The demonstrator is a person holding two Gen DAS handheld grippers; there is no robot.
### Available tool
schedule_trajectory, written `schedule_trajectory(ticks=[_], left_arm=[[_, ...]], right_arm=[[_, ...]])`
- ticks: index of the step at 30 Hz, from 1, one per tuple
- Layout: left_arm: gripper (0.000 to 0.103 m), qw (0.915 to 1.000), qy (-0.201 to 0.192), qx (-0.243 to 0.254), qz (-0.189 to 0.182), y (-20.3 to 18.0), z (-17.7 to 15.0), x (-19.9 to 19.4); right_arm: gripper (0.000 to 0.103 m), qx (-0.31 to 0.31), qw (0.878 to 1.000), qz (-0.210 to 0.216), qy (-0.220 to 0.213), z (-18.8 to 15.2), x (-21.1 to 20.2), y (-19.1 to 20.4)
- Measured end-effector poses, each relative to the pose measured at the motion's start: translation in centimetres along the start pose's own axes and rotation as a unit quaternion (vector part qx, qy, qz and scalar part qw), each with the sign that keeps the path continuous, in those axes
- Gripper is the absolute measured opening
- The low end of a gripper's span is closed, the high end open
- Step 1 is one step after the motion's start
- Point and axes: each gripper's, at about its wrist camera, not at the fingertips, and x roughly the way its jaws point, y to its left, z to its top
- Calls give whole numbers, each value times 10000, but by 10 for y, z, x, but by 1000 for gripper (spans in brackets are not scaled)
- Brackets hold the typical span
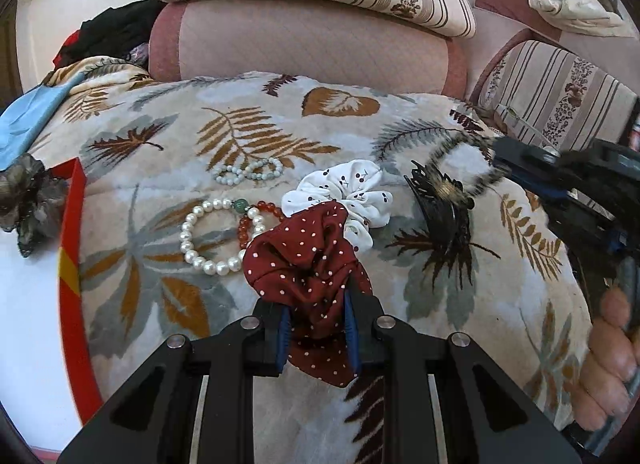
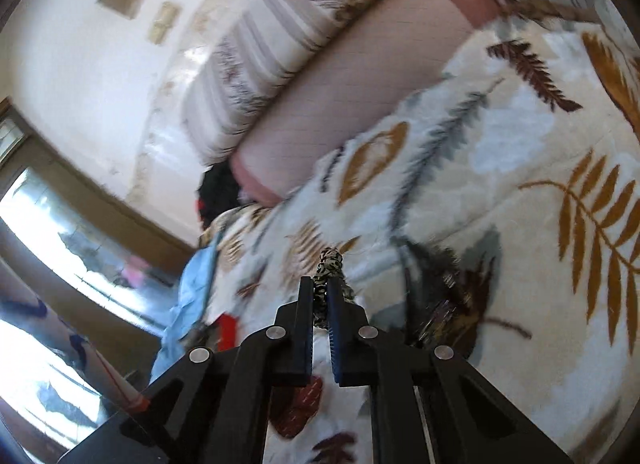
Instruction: Organize jewelry
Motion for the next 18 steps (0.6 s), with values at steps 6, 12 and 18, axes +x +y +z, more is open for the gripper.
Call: schedule_trajectory(ticks=[6, 12, 18], left_arm=[[21, 10000, -12, 32, 37, 6, -18, -22], [21, 10000, 60, 54, 49, 8, -43, -37], [21, 9999, 50, 101, 15, 7, -61, -52]], right_arm=[[8, -67, 9995, 140, 288, -43, -27, 8], [8, -80, 9978, -15, 661, -78, -30, 4], [8, -358, 9965, -289, 705, -96, -33, 11]])
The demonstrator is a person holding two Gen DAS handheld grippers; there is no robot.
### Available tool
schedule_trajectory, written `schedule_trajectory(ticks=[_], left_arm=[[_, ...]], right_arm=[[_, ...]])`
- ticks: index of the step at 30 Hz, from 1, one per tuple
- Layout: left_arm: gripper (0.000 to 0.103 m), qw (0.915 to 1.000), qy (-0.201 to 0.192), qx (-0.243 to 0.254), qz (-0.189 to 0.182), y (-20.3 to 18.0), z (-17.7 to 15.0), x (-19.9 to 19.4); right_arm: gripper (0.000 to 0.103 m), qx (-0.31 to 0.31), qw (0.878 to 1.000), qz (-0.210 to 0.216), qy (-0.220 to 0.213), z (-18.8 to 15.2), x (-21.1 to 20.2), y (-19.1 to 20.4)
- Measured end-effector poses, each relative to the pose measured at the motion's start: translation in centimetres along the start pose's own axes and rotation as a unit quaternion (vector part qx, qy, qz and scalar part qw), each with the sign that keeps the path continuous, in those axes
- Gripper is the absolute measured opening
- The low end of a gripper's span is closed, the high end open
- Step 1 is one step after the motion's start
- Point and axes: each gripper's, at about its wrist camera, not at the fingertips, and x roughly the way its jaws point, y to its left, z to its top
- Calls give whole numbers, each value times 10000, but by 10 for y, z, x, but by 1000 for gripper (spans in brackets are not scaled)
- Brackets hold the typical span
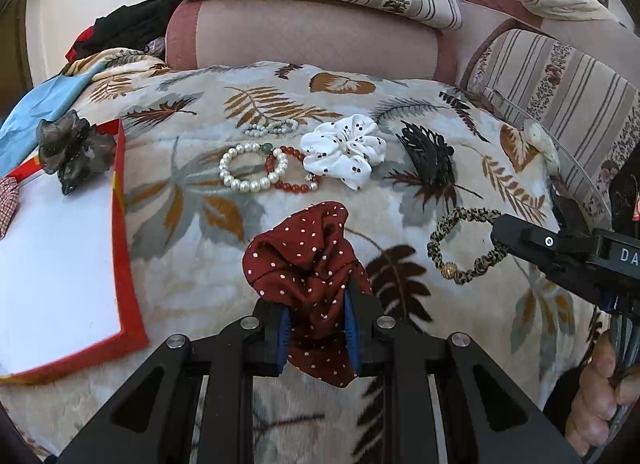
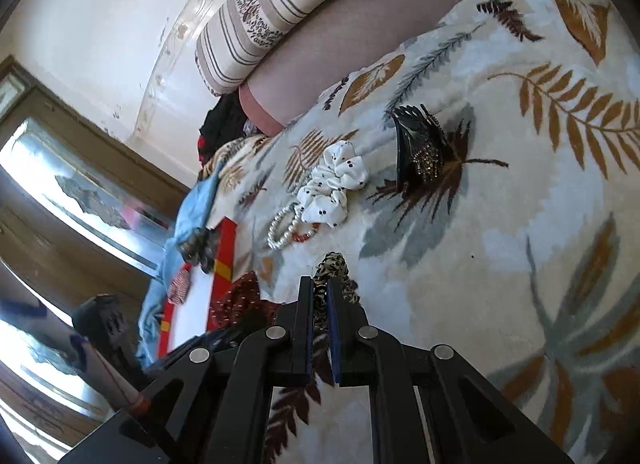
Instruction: Organize jewelry
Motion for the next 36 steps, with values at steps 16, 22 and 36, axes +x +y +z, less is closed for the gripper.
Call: schedule_trajectory(ticks=[16, 22, 36], left_arm=[[21, 9998, -207, 73, 6, 6, -17, -28], [21, 9998, -203, 18, -43, 10, -20, -31], [21, 9997, -201, -80, -109, 12, -22, -31]], right_arm=[[7, -1225, 9881, -931, -75, -45, -3, 39], [8, -1330, 9783, -1590, 74, -50, 7, 30], [52, -1873, 9598, -2087, 97, -59, 19, 39]])
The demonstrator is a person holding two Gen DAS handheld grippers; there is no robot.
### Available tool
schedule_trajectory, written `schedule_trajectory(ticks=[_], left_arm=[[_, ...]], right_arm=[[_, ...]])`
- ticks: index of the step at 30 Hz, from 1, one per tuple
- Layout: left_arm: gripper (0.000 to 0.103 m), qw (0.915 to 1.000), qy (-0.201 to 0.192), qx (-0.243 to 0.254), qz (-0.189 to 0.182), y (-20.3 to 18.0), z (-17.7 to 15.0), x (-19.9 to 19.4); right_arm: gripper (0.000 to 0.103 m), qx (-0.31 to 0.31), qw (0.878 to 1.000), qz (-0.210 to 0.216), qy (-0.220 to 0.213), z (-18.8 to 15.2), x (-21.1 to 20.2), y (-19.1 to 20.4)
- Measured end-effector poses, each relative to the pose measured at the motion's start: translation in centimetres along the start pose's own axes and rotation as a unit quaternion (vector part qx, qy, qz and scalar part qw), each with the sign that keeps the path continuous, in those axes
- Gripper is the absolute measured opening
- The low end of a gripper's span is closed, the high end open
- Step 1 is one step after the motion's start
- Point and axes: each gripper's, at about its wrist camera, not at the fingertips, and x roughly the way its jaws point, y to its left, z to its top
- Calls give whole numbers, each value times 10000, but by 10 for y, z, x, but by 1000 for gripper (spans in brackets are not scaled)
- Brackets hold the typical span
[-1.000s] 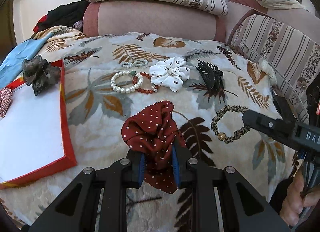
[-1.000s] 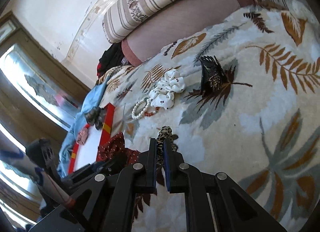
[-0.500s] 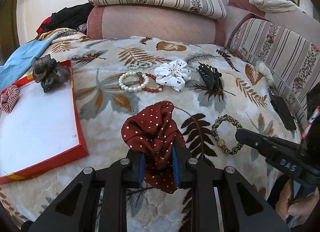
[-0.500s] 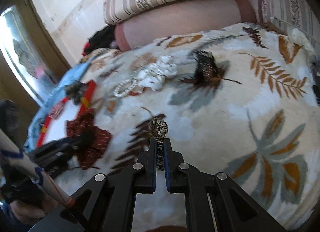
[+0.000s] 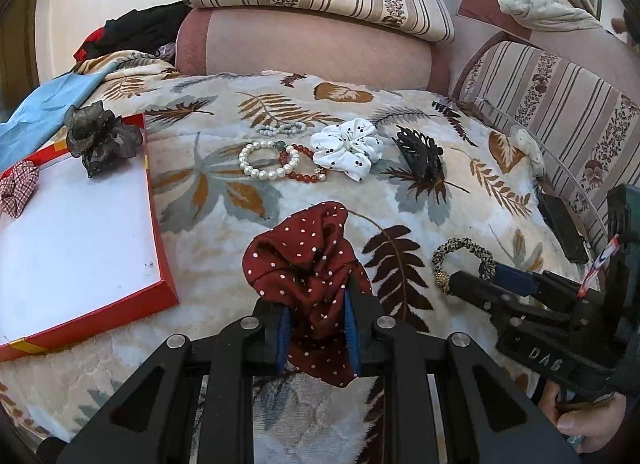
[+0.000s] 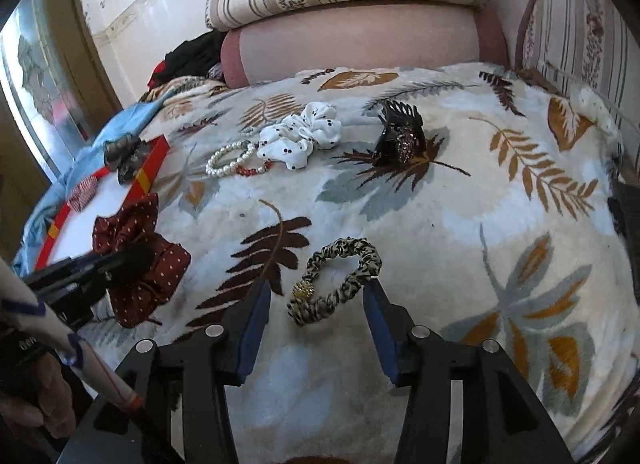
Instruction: Organize jewelry
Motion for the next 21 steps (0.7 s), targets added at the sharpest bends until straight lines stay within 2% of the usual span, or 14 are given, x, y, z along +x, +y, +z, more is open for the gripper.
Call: schedule_trajectory(ticks=[5, 6, 8, 11, 21], left_arm=[[21, 10000, 38, 7, -35, 0, -1, 1], [22, 10000, 38, 3, -39, 0, -1, 2], [22, 10000, 41, 2, -49, 1, -2, 2], [22, 10000, 40, -12, -51, 2, -2, 2], [22, 10000, -32, -56, -4, 7, -2, -2]], right_arm=[[50, -234, 9992, -190, 258, -5, 16, 7], [36, -334, 9988, -256, 256, -6, 18, 9], [18, -513, 9977, -380, 209, -7, 18, 14], [10, -675, 9967, -424, 122, -8, 15, 20], [9, -912, 9945, -441, -262, -7, 0, 32]])
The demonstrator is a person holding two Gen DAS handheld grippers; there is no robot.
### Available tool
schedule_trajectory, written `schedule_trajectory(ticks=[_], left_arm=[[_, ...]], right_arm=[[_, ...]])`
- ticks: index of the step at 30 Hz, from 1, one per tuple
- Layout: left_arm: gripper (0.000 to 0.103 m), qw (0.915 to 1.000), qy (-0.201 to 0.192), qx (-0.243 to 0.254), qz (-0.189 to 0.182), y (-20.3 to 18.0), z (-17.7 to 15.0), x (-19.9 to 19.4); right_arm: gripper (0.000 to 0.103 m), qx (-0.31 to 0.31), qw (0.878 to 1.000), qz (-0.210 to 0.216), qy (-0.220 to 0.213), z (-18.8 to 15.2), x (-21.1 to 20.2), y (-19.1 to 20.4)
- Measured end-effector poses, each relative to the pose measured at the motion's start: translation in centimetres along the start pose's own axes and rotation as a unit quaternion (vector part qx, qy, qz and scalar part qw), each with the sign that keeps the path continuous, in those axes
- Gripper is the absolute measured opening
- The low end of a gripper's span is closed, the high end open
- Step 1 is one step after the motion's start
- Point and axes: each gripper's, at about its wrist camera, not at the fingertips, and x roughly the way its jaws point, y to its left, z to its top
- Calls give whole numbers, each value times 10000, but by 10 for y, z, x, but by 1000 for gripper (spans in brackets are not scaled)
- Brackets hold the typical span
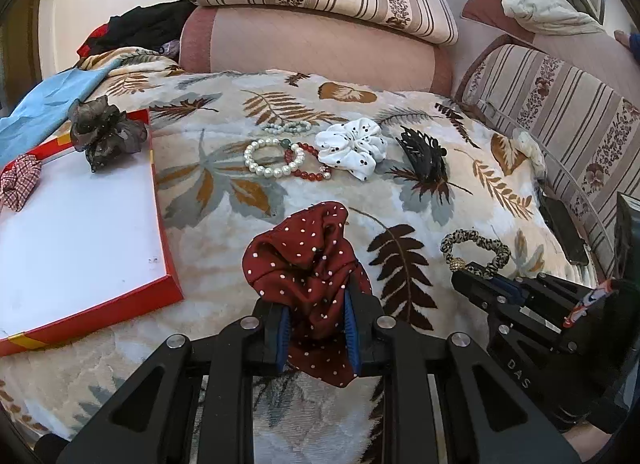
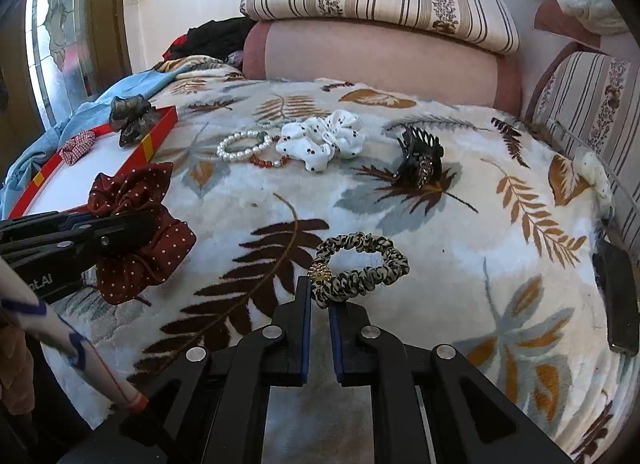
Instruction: Organize jewelry
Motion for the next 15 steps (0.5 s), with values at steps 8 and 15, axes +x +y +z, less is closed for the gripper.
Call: schedule_trajectory(ticks=[8, 15], left_arm=[[22, 9998, -113, 11, 148, 5, 1, -8], [22, 9991, -245, -47, 333, 17, 2, -17]], right_arm=[[10, -42, 9999, 95, -102, 3, -9, 11], [10, -77, 9998, 174, -115, 5, -16, 22]])
